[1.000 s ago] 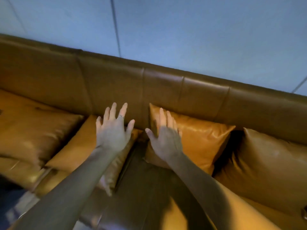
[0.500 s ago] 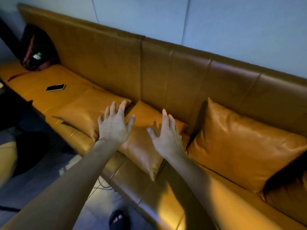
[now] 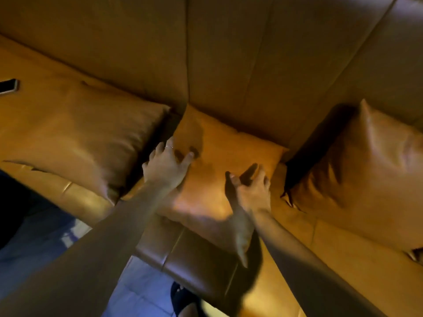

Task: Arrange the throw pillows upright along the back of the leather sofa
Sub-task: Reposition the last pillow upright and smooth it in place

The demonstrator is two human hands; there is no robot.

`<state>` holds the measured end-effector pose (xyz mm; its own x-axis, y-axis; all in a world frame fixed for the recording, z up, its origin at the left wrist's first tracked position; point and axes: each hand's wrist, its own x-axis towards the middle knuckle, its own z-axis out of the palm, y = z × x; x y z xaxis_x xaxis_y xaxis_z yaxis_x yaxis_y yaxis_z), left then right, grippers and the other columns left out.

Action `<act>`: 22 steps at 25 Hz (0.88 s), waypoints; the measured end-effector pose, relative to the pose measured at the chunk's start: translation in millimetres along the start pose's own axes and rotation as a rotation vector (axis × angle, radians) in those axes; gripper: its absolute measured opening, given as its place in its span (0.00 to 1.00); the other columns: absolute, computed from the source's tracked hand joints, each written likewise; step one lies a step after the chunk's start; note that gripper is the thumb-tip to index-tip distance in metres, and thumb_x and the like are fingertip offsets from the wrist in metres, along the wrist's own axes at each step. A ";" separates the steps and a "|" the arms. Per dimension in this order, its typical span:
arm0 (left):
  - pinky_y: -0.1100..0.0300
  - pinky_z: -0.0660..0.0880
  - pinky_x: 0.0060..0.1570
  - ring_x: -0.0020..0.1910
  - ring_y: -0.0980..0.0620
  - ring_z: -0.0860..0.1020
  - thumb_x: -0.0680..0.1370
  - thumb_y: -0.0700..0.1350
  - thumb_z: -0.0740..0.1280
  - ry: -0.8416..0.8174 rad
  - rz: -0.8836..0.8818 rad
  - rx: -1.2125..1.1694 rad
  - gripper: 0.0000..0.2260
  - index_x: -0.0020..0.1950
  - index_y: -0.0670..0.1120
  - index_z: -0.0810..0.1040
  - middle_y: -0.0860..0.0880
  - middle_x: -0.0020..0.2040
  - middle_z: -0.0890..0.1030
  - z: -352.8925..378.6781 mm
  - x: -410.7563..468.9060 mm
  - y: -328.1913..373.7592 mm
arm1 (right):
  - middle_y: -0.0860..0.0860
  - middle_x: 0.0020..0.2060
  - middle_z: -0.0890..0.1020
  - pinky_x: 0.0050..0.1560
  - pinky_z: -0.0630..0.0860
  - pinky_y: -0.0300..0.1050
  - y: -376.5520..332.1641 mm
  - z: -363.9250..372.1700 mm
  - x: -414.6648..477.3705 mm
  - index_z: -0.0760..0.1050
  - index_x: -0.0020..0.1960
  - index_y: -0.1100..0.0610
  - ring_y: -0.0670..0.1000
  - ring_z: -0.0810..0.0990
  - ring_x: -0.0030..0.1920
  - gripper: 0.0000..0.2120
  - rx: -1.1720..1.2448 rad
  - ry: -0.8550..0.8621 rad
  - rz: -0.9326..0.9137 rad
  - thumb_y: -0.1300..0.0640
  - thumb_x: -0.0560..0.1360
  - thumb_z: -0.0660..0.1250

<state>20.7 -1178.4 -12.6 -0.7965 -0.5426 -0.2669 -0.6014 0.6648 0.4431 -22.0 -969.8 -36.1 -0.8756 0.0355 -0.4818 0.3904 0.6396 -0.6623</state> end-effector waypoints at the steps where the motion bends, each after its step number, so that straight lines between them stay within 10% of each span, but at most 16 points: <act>1: 0.35 0.61 0.70 0.75 0.38 0.64 0.77 0.68 0.58 -0.036 -0.007 -0.035 0.37 0.80 0.51 0.55 0.44 0.78 0.64 6.9 12.8 -2.0 | 0.59 0.80 0.57 0.75 0.60 0.60 2.1 2.3 13.1 0.48 0.82 0.50 0.66 0.59 0.78 0.46 0.044 0.020 0.069 0.36 0.74 0.68; 7: 0.36 0.63 0.69 0.72 0.36 0.67 0.70 0.74 0.63 -0.231 -0.131 -0.258 0.45 0.80 0.54 0.52 0.45 0.77 0.66 36.7 85.0 -10.1 | 0.56 0.75 0.69 0.72 0.66 0.60 19.2 -1.2 74.1 0.54 0.81 0.51 0.62 0.70 0.73 0.49 0.409 0.043 0.281 0.38 0.69 0.75; 11: 0.37 0.65 0.69 0.70 0.36 0.69 0.67 0.73 0.68 -0.223 -0.319 -0.509 0.47 0.79 0.52 0.58 0.44 0.75 0.69 34.9 102.3 -6.2 | 0.50 0.58 0.79 0.46 0.76 0.52 23.7 -18.2 75.7 0.65 0.73 0.53 0.54 0.79 0.52 0.40 0.639 -0.040 0.401 0.49 0.67 0.81; 17: 0.51 0.74 0.56 0.52 0.45 0.78 0.66 0.71 0.70 -0.184 -0.327 -0.718 0.42 0.72 0.47 0.71 0.46 0.63 0.78 -14.0 98.5 25.1 | 0.56 0.60 0.80 0.54 0.79 0.59 13.4 -45.5 54.7 0.66 0.67 0.57 0.57 0.79 0.57 0.39 0.677 0.033 0.255 0.68 0.62 0.80; 22: 0.47 0.71 0.62 0.62 0.45 0.73 0.60 0.77 0.68 -0.136 -0.217 -0.853 0.53 0.78 0.52 0.62 0.51 0.66 0.71 -61.9 100.7 77.9 | 0.51 0.61 0.74 0.47 0.77 0.48 -24.3 -99.5 46.2 0.61 0.66 0.50 0.53 0.75 0.56 0.38 0.670 0.061 0.039 0.69 0.63 0.75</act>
<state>-102.4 -1213.0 48.0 -0.7036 -0.5105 -0.4943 -0.5315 -0.0835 0.8429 -100.2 -907.4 14.8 -0.8639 0.1051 -0.4925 0.4972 0.0232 -0.8673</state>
